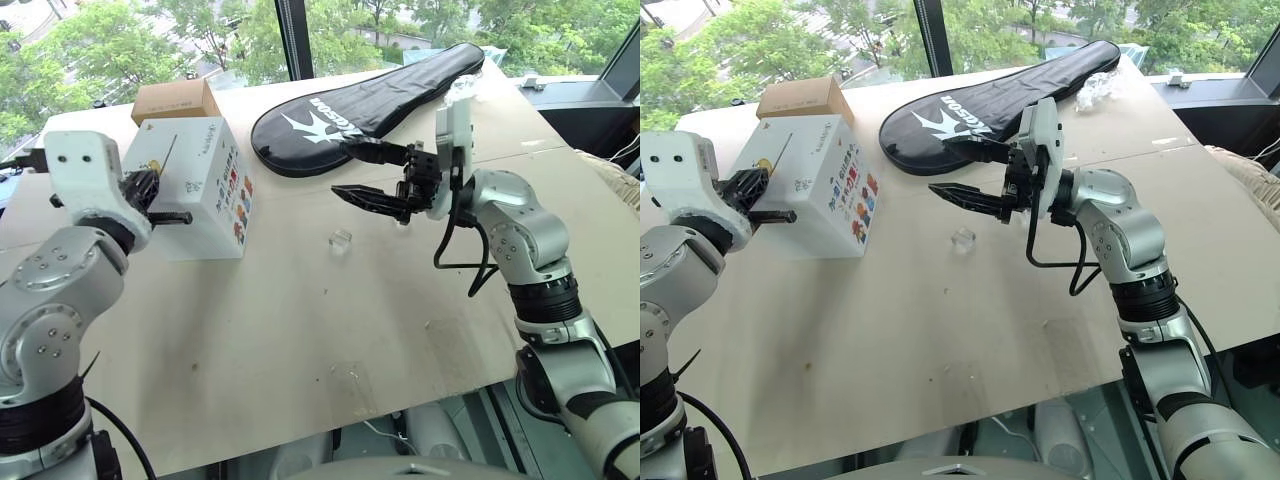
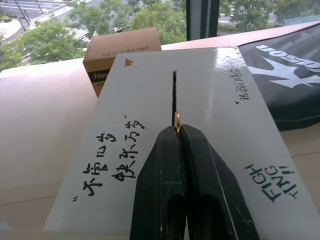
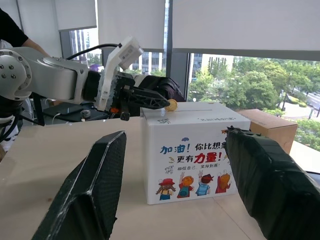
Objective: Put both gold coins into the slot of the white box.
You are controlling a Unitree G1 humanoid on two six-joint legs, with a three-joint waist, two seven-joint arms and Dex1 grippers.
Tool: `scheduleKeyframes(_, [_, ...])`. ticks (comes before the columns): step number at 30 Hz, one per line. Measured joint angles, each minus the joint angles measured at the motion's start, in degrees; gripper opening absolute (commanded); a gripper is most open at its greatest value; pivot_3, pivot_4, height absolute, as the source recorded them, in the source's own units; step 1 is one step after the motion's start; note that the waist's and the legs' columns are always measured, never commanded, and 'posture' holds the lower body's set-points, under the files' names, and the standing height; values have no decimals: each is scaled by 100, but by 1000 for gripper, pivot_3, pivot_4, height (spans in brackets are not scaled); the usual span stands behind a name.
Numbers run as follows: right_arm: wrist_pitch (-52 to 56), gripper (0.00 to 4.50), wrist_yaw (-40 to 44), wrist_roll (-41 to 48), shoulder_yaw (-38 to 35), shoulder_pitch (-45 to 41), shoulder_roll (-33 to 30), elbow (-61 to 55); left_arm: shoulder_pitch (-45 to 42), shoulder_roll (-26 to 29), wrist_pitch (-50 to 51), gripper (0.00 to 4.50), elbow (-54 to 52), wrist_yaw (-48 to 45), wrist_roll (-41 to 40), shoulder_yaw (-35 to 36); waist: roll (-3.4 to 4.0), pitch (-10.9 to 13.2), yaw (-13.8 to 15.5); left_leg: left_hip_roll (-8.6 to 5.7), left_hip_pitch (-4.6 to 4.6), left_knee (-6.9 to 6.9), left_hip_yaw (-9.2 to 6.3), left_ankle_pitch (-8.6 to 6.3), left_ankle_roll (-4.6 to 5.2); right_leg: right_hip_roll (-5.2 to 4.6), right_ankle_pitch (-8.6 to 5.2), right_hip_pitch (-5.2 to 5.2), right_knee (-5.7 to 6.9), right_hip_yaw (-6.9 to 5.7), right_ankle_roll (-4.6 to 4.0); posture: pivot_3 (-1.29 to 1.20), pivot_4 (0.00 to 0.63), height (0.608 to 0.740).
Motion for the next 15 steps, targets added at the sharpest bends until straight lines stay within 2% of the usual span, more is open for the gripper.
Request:
scheduleKeyframes(8, [-15, 3357, 6, -19, -7, 0, 10, 5, 6, -167, 17, 0, 1, -235, 330, 17, 1, -1, -32, 0, 0, 4, 1, 0, 0, 0, 0, 0, 2, 0, 0, 0, 150, 740])
scheduleKeyframes(9, [-16, 3411, 6, -21, -7, 0, 12, 6, 6, -183, 12, 544, 0, -257, 368, 21, 1, -1, -32, 0, 0, 5, 1, 0, 0, 0, 0, 0, 3, 0, 0, 0, 150, 740])
scheduleKeyframes(11, [-17, 3411, 5, -27, -8, 0, 12, 9, 5, -219, 7, 1144, 2, -269, 494, 47, 1, -1, -31, 0, 0, 6, 0, 0, 0, 0, 0, 0, 4, 0, 0, 0, 150, 740])
scheduleKeyframes(15, [-17, 3411, 3, -33, -12, -3, 13, 28, 3, -275, -105, 3249, 18, -344, 831, 39, 0, -2, 5, -1, -2, 12, -1, 0, 0, -1, 0, 1, 6, 0, 0, 0, 150, 740])
